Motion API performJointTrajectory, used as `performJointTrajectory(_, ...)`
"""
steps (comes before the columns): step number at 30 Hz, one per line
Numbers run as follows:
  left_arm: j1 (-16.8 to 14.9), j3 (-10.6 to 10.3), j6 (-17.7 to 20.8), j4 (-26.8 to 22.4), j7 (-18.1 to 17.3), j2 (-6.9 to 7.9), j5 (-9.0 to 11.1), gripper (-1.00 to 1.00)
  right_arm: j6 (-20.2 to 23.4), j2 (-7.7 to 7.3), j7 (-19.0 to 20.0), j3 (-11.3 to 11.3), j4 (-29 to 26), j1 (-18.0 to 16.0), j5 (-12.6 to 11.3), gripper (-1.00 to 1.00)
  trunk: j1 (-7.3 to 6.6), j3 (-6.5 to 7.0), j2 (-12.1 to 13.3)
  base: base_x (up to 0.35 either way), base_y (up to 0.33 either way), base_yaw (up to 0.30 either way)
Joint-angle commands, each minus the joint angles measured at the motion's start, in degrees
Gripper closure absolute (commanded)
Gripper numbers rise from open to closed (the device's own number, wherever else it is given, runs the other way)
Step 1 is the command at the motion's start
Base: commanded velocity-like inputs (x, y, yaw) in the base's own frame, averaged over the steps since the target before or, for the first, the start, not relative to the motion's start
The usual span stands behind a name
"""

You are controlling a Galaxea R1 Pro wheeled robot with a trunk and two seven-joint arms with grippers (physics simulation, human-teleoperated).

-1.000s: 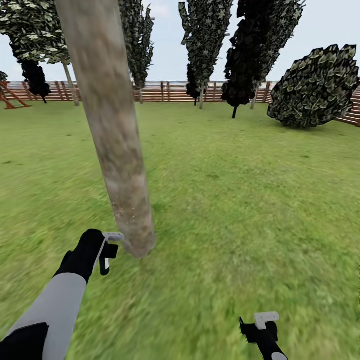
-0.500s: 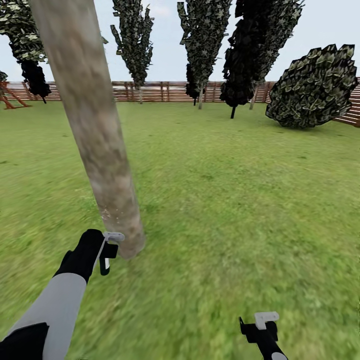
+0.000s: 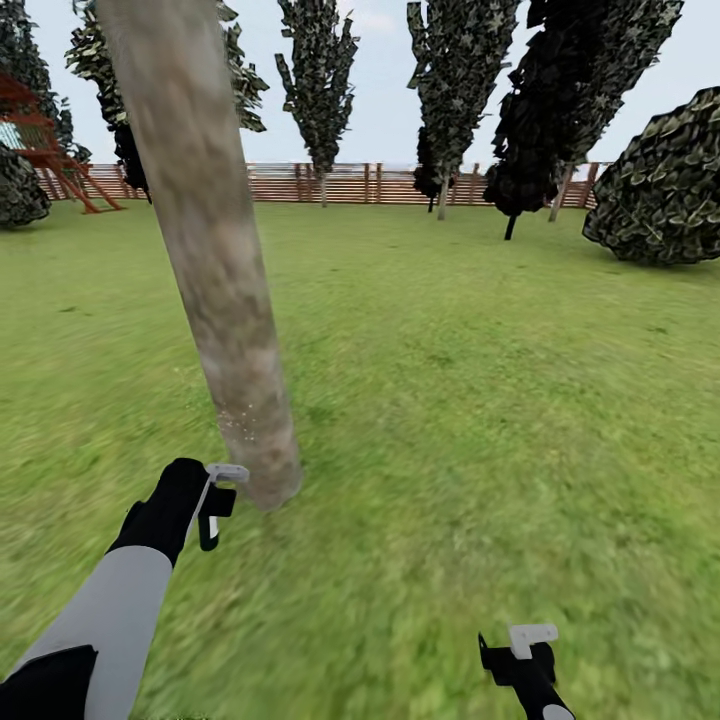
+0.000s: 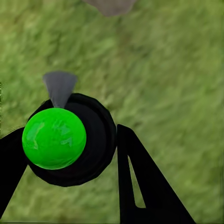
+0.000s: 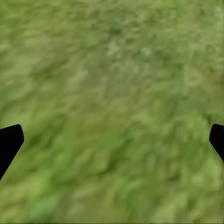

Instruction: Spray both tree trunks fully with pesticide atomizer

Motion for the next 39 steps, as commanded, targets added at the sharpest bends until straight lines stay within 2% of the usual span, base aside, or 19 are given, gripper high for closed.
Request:
performJointTrajectory(1,-0.05,0.14,0.15,-0.05,-0.55,-0.04,-0.65,1.00,-0.17,0.00,-0.18,-0.40,0.05,-0.03,0.61,-1.00,0.00,-0.05,-0.02,0.112,-0.274,0.277)
performJointTrajectory(11,-0.05,0.32,0.15,-0.05,-0.55,-0.56,-0.63,1.00,-0.17,0.02,-0.18,-0.41,0.05,-0.03,0.61,-1.00,0.00,-0.05,-0.02,0.100,-0.274,0.258)
performJointTrajectory(28,-0.05,0.26,0.23,-0.05,-0.55,-0.49,-0.65,1.00,-0.17,0.04,-0.18,-0.41,0.05,-0.03,0.61,-1.00,0.00,-0.05,-0.02,0.021,-0.274,0.018)
performJointTrajectory(39,-0.05,0.29,0.31,-0.05,-0.55,-0.33,-0.68,1.00,-0.17,0.04,-0.18,-0.39,0.05,-0.03,0.61,-1.00,0.00,-0.05,-0.02,0.012,-0.274,0.197)
